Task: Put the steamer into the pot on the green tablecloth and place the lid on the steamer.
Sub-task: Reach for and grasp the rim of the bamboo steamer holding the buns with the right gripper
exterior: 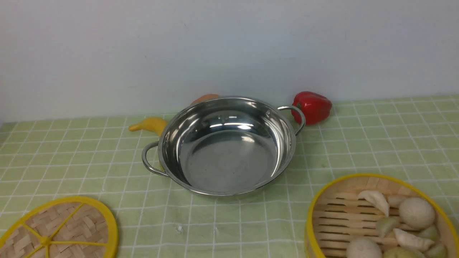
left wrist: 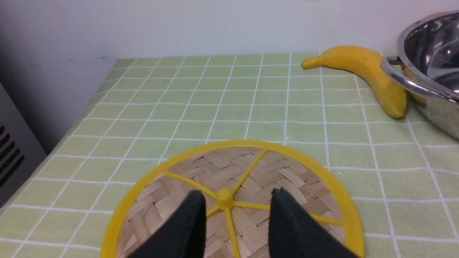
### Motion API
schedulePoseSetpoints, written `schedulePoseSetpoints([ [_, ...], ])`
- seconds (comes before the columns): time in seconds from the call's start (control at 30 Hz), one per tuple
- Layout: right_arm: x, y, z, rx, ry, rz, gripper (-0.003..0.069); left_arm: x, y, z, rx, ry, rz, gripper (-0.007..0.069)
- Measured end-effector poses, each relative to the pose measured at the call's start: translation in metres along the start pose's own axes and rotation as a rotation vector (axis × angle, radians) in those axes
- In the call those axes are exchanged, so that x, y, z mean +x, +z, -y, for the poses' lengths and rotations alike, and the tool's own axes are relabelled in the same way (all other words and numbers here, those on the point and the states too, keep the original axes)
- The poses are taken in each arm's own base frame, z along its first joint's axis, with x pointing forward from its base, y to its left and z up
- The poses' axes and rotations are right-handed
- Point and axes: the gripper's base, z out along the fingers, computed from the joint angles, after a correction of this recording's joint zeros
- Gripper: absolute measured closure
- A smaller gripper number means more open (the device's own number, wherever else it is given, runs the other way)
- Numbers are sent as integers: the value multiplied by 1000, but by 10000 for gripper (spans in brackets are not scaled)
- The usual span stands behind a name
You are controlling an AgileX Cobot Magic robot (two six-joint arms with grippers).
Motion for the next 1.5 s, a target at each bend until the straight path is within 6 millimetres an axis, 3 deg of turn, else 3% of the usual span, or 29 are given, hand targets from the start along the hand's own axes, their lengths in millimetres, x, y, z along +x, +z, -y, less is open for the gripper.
schedulePoseSetpoints([
  [1.07,0,0,0,0,0,2,419,0,0,0,0,0,0,382],
  [1.23,-8,0,-1,-13,79,82,419,0,0,0,0,0,0,382],
  [1.3,-18,-3,-3,-26,120,116,419,0,0,0,0,0,0,382],
  [1.43,-75,-23,-14,-69,131,197,419,0,0,0,0,0,0,382],
  [1.47,-78,-23,-15,-70,131,191,419,0,0,0,0,0,0,382],
  [1.5,-96,-31,-20,-85,125,146,419,0,0,0,0,0,0,382],
])
